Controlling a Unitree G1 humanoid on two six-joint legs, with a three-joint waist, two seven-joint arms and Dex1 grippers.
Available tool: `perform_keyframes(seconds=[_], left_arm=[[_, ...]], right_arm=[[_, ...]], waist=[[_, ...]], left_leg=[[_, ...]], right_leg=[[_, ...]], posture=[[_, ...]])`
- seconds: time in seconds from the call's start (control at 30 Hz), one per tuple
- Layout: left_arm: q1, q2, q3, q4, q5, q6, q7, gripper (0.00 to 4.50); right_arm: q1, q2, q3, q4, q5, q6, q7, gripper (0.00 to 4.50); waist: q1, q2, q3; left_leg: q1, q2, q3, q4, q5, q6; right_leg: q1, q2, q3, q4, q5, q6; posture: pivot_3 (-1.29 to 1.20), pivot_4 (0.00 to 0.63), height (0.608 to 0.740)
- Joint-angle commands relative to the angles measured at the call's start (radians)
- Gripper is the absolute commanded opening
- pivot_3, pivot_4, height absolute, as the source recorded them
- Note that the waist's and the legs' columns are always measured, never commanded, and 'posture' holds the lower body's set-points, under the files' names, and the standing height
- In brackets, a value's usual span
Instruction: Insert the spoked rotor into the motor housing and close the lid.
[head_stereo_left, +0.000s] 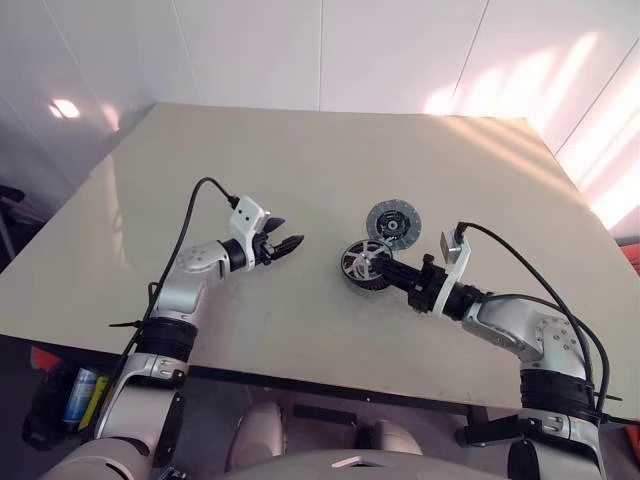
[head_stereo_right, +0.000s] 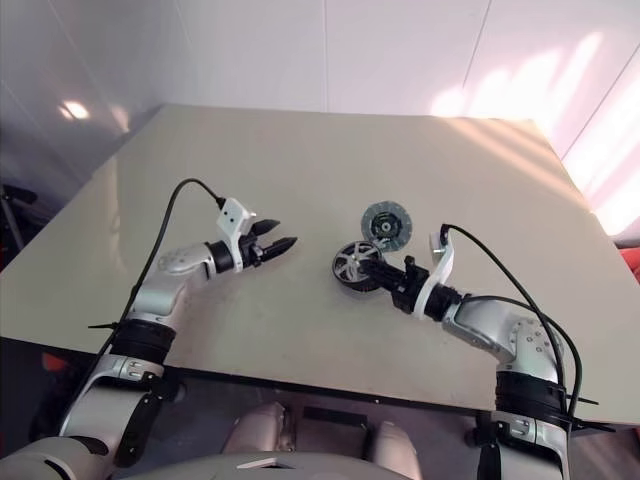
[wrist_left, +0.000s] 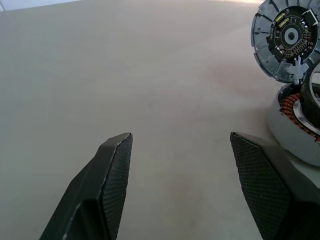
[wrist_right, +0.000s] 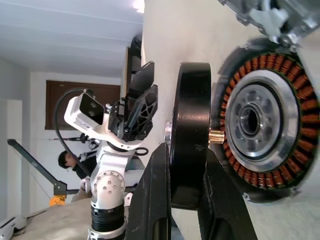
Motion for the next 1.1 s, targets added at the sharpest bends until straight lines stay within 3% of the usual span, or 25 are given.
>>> perform_keyframes(seconds=[0.03, 0.8, 1.1], left_arm=[[-0.011, 0.01, 0.008, -0.039, -0.009, -0.002, 0.001, 3.34], [-0.022, 0.009, 0.01, 0.083, 0.006, -0.101, -0.021, 3.34], [-0.018, 0.005, 0.006, 0.044, 0.004, -0.082, -0.011, 3.34]], right_arm=[[-0.009, -0.017, 0.019, -0.033, 0.045, -0.034, 0.011, 0.36], [-0.028, -0.039, 0.06, 0.025, -0.042, -0.111, 0.079, 0.36], [-0.02, -0.052, 0.055, 0.011, -0.064, -0.105, 0.123, 0.36]], waist=[[0.0, 0.0, 0.0], [0.001, -0.001, 0.0], [0.002, -0.001, 0.0]], left_leg=[[0.0, 0.0, 0.0, 0.0, 0.0, 0.0], [-0.001, 0.0, 0.0, 0.0, 0.0, 0.0], [-0.001, 0.0, -0.001, 0.001, 0.0, 0.0]], right_leg=[[0.0, 0.0, 0.0, 0.0, 0.0, 0.0], [0.0, 0.0, -0.001, 0.0, 0.0, 0.0], [0.001, 0.0, -0.001, 0.0, 0.0, 0.0]], posture=[[0.0, 0.0, 0.74], [0.0, 0.0, 0.74], [0.0, 0.0, 0.74]])
